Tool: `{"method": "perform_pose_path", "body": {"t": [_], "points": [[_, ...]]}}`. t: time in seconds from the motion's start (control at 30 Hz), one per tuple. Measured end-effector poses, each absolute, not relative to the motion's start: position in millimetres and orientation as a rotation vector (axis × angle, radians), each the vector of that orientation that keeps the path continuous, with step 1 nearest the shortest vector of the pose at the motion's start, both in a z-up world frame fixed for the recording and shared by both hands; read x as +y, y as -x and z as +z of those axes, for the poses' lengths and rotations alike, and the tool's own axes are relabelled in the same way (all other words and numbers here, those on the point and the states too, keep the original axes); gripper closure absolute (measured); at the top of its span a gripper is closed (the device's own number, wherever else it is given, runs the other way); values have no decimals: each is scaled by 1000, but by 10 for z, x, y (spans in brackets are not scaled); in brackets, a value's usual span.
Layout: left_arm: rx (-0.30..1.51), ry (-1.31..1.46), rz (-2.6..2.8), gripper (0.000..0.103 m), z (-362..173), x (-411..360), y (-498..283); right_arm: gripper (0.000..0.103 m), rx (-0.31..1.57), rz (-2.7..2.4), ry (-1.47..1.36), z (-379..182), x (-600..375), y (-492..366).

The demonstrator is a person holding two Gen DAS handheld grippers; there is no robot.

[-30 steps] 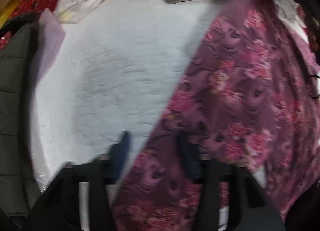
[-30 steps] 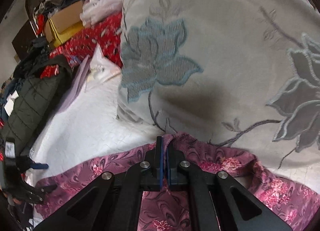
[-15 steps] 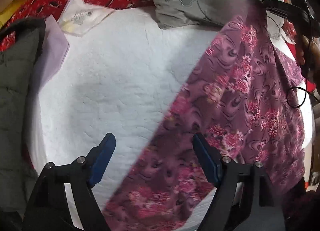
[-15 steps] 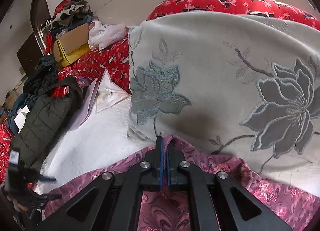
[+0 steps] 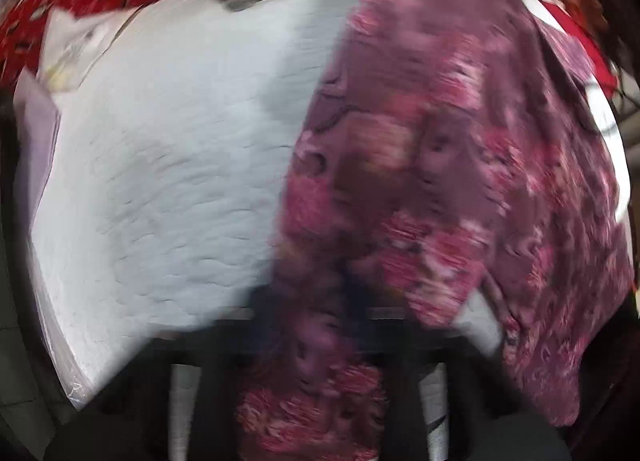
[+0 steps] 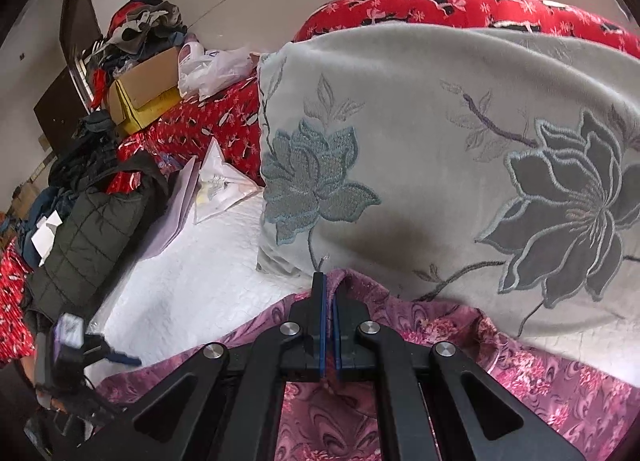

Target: Fold small clothes

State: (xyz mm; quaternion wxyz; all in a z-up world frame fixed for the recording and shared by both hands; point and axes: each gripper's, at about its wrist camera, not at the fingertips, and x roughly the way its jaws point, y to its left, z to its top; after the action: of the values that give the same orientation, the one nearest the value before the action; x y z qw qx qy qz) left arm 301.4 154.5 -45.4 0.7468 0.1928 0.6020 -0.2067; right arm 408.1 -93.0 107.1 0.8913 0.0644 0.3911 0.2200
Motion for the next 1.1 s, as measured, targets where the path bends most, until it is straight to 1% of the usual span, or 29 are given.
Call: {"method": "perform_pose_path", "body": {"t": [0.07,0.13,0.3,0.37,0.47,0.53,0.67,0.73,0.77,0.83,0.87,0.9,0.93,0.97,1.0,1.03,1.07,1.1], "points": [[1239,-522,-391,100,-391,1490,-2962,101,805,454,-138,1078,-928,-4081],[1198,-573,-293,100,-324,1513,-3005,101,794,446,-153,1091,-926,-4083],[1138,-496,-109,100,1,1826,-3380,101,779,442,-174,1138,-894,-4146],[1126,-509,-61,100,31,1866,-3516,102,774,440,-176,1150,-862,-4192],[1136,-591,3,100,-126,1791,-3723,101,768,424,-202,1114,-818,-4319],[1168,-638,44,99,-303,1719,-3698,102,786,402,-212,989,-772,-4432],[1272,-720,134,97,-753,1708,-3807,101,875,345,-212,547,-655,-4637],[1261,-736,163,97,-794,1685,-3802,101,959,317,-201,247,-581,-4731],[1256,-733,175,96,-768,1686,-3798,95,976,295,-180,157,-554,-4744],[1265,-677,161,95,-673,1739,-3799,95,989,297,-165,72,-536,-4740],[1272,-636,163,87,-620,1796,-3800,95,981,300,-180,103,-574,-4713],[1284,-565,181,75,-525,1910,-3798,93,972,311,-211,165,-642,-4673],[1288,-501,197,69,-450,1983,-3785,93,960,319,-236,230,-715,-4625],[1285,-428,209,66,-365,2063,-3751,89,939,331,-268,328,-851,-4537],[1282,-339,214,66,-255,2172,-3693,85,918,344,-295,403,-991,-4444],[1279,-256,207,66,-155,2256,-3618,75,895,351,-320,487,-1195,-4304],[1274,-204,202,66,-80,2295,-3544,67,879,347,-331,545,-1406,-4164],[1256,-152,185,66,16,2295,-3417,64,868,329,-337,594,-1671,-3998]]}}
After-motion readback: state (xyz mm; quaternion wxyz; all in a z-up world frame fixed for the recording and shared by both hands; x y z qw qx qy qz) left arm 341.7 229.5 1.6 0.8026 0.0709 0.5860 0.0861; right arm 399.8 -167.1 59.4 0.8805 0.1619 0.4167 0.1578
